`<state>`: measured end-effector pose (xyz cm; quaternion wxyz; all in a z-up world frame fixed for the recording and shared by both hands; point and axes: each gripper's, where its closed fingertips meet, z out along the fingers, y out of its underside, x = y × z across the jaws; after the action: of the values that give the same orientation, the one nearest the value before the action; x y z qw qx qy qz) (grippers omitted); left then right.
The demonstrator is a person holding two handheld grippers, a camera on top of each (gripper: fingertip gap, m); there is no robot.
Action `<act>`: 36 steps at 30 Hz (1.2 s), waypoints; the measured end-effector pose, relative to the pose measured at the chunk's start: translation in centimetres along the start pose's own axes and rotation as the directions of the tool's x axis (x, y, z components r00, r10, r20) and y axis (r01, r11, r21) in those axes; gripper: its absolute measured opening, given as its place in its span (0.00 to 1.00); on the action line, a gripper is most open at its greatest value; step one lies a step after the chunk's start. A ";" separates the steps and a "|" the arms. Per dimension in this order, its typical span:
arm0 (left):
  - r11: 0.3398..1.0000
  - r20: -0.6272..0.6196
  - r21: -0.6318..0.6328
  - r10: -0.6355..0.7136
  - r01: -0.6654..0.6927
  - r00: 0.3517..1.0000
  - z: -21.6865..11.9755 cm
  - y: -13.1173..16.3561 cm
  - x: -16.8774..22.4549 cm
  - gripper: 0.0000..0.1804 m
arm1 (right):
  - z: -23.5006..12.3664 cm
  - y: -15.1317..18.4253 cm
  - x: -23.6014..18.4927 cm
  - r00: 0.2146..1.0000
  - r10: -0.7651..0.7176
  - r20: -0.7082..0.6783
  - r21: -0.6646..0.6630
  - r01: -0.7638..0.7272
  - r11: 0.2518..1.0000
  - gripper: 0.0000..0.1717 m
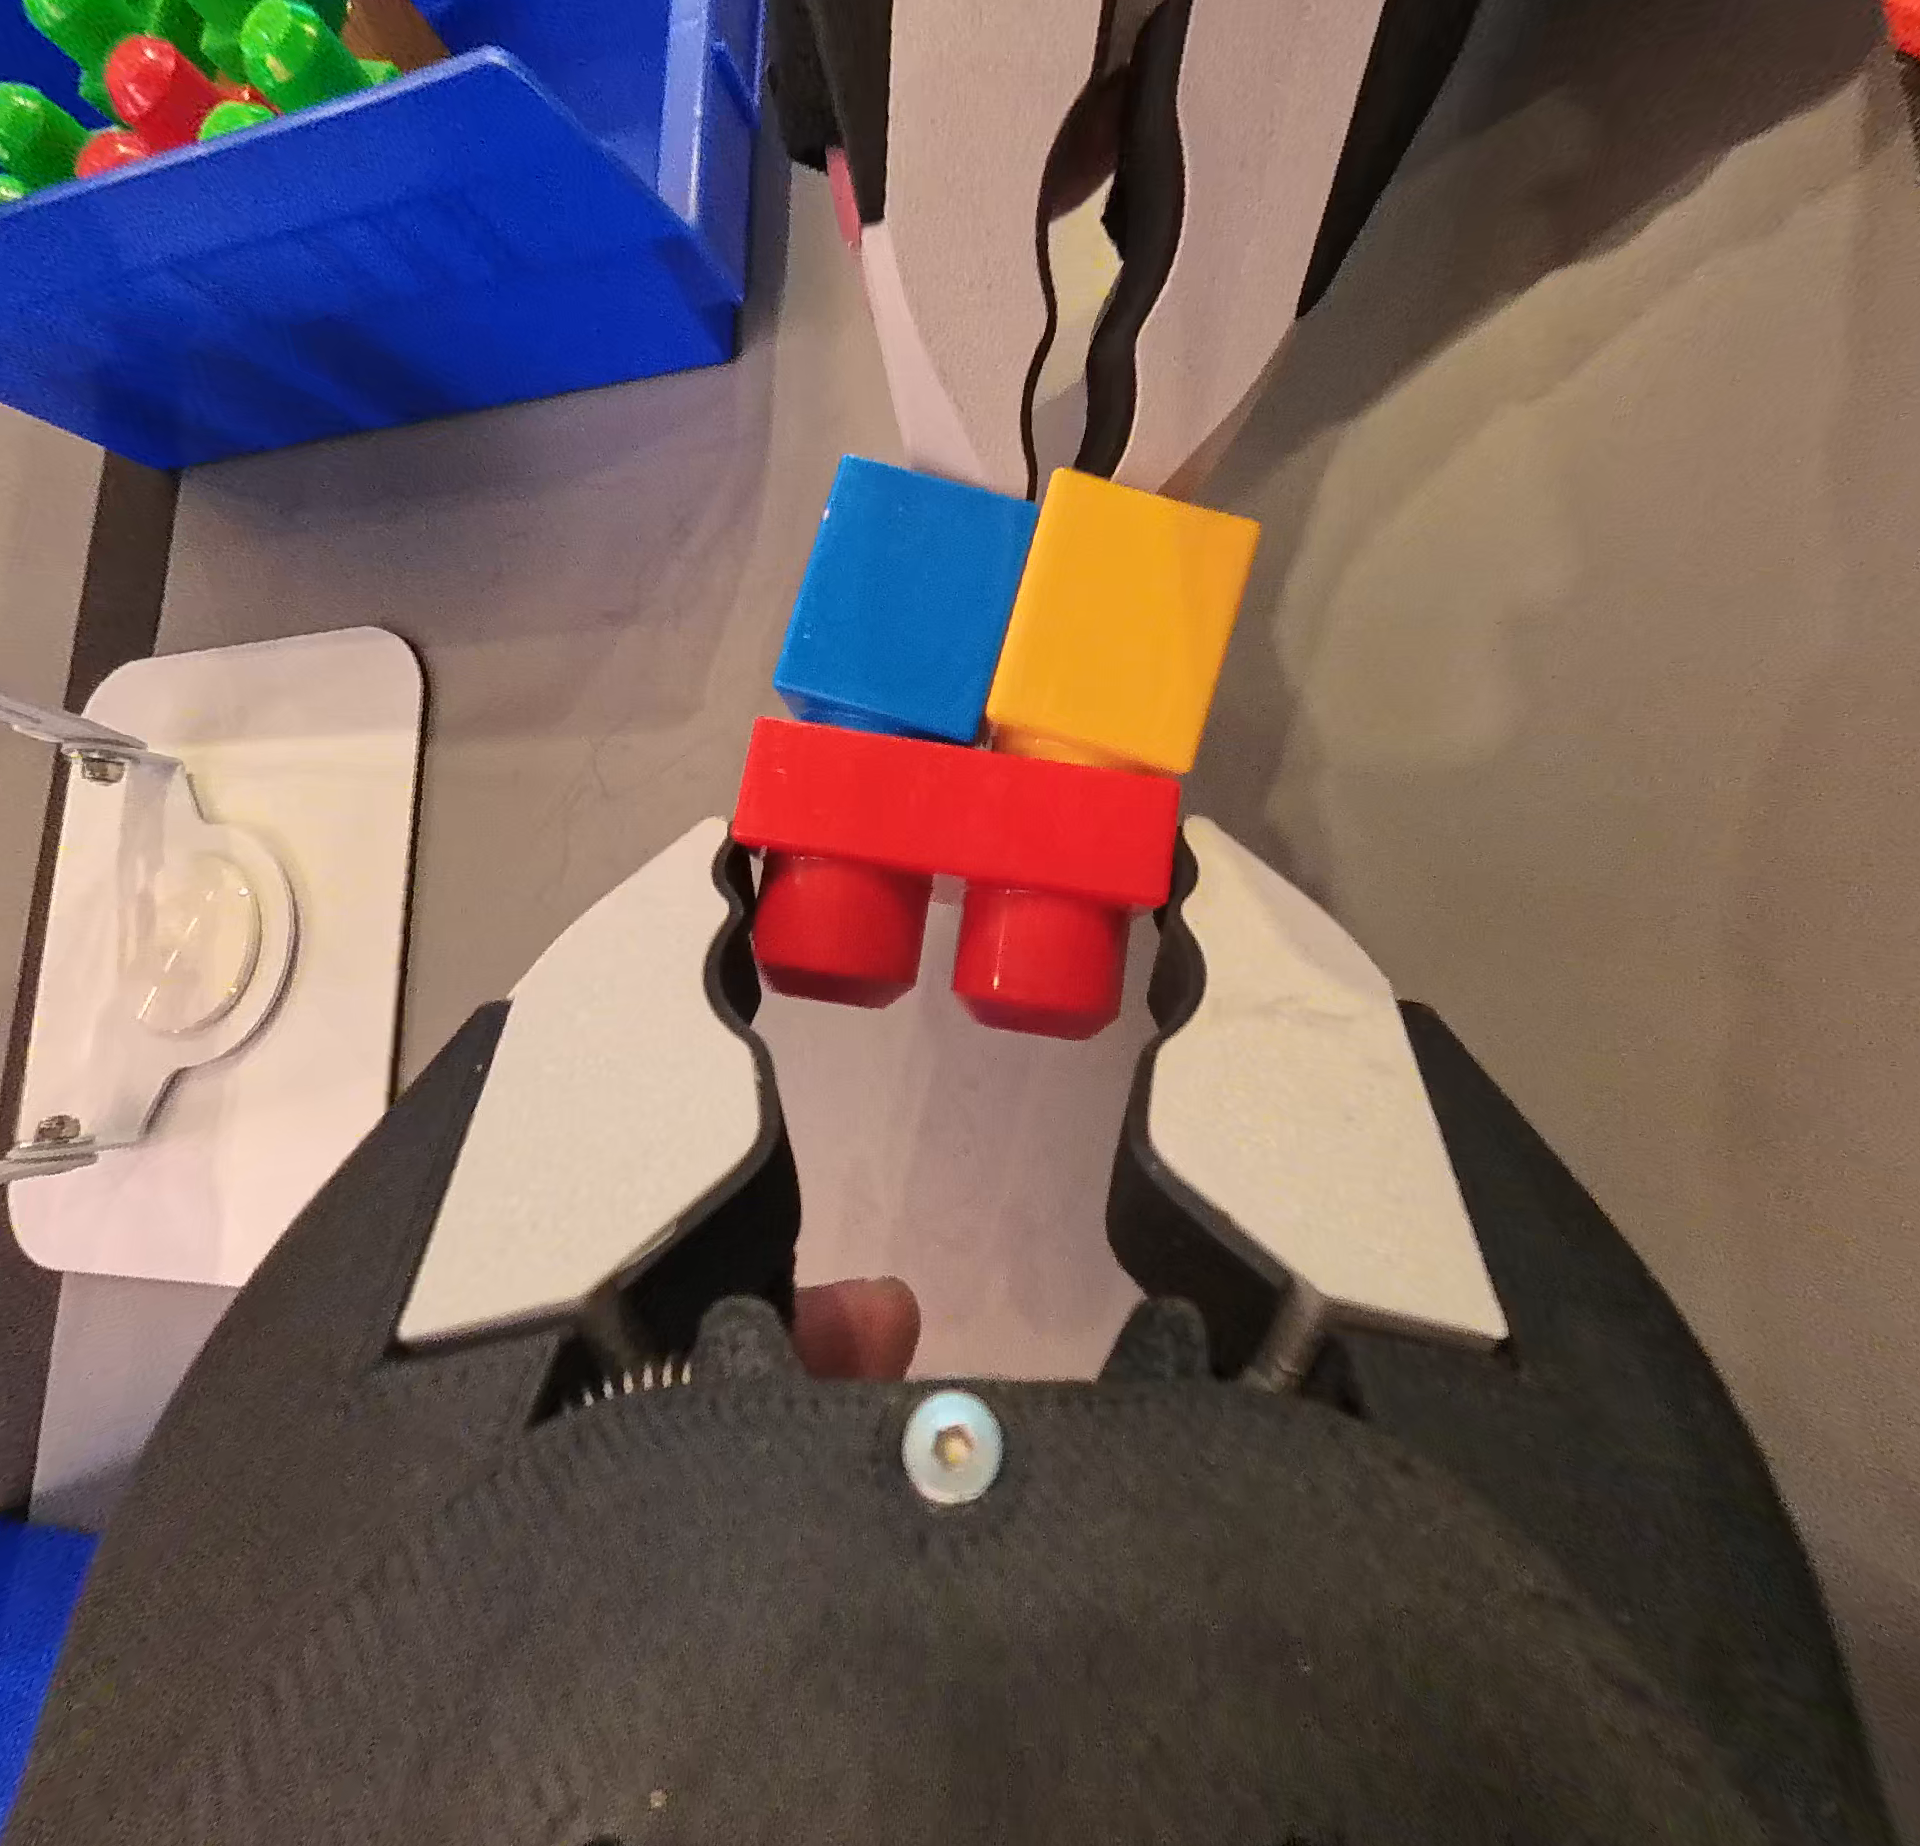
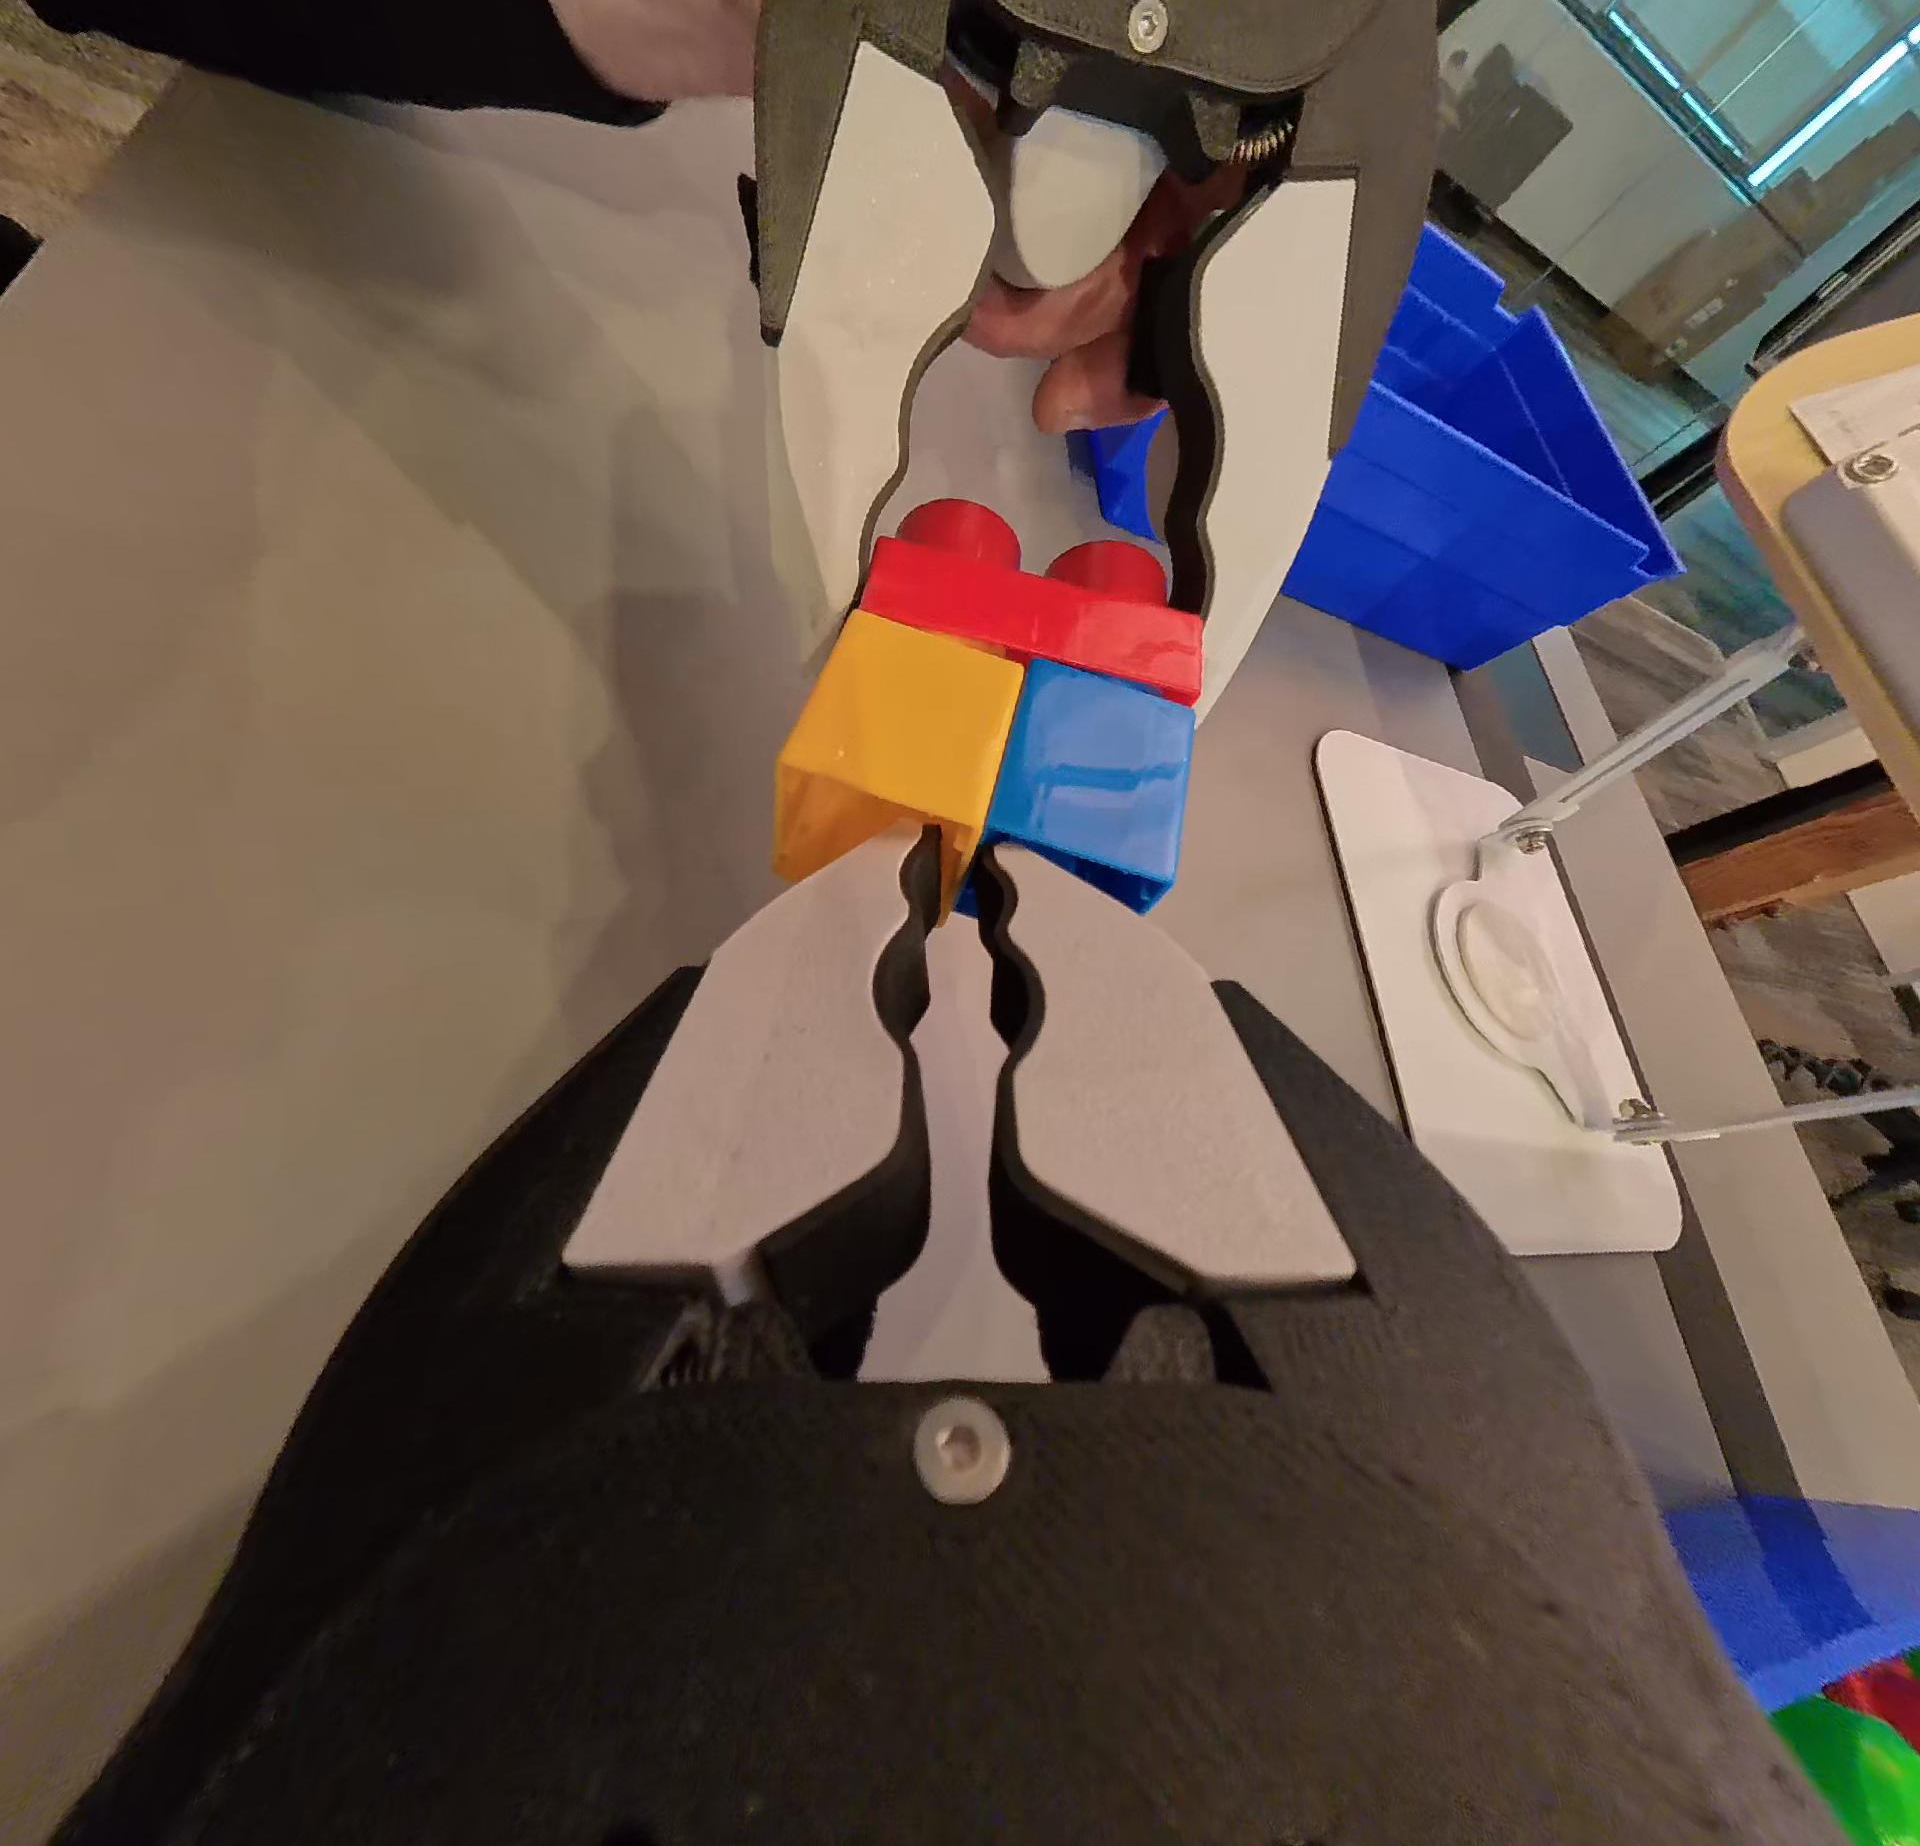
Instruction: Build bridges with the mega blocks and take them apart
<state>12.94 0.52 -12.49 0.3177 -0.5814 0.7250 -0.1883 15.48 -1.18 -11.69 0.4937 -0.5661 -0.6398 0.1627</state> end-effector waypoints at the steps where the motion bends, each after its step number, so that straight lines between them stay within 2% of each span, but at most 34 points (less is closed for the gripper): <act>1: 1.000 -0.012 0.007 0.002 -0.002 1.000 -0.1 -0.1 0.1 0.41 | -0.1 -0.2 -0.1 1.000 -0.004 0.005 0.008 0.004 1.000 0.04; 8: 0.996 -0.062 0.079 0.043 -0.038 0.997 -1.5 -1.3 0.6 0.41 | -0.5 -1.8 -0.5 0.996 -0.073 0.045 0.072 0.070 0.995 0.04; 15: 0.994 -0.074 0.076 0.078 -0.072 0.994 -2.3 -2.0 0.2 0.41 | -0.9 -2.6 0.1 0.990 -0.134 0.053 0.069 0.130 0.989 0.03; 19: 0.994 -0.021 0.067 0.089 -0.088 0.996 -2.9 -2.1 -1.2 0.41 | -0.7 -2.9 1.5 0.992 -0.127 0.009 0.048 0.126 0.991 0.04; 26: 0.986 0.027 0.167 0.021 -0.026 0.999 -3.7 -3.3 -3.1 0.41 | -1.4 -3.7 4.2 0.992 -0.042 -0.120 0.080 0.052 0.995 0.06; 28: 0.979 0.028 0.205 0.005 -0.011 1.000 -3.8 -3.8 -3.3 0.41 | -2.0 -4.0 4.9 0.989 -0.001 -0.145 0.110 0.017 0.994 0.09; 32: 0.963 0.027 0.270 -0.022 0.014 0.999 -4.0 -4.6 -3.6 0.41 | -2.3 -4.5 5.3 0.988 0.092 -0.122 0.180 -0.069 0.981 0.06; 34: 0.945 0.004 0.327 -0.024 0.021 1.000 -4.0 -5.5 -3.2 0.41 | -2.3 -5.3 5.1 0.984 0.173 -0.051 0.278 -0.153 0.948 0.05; 36: 0.941 0.009 0.337 -0.035 0.030 0.999 -3.9 -5.5 -3.4 0.41 | -2.4 -5.2 5.3 0.976 0.214 -0.032 0.312 -0.194 0.930 0.05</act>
<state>14.69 1.99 -5.26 0.4147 -0.5318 0.6700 -0.3104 15.21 1.07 -4.21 0.5766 -0.5509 -0.5279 0.2922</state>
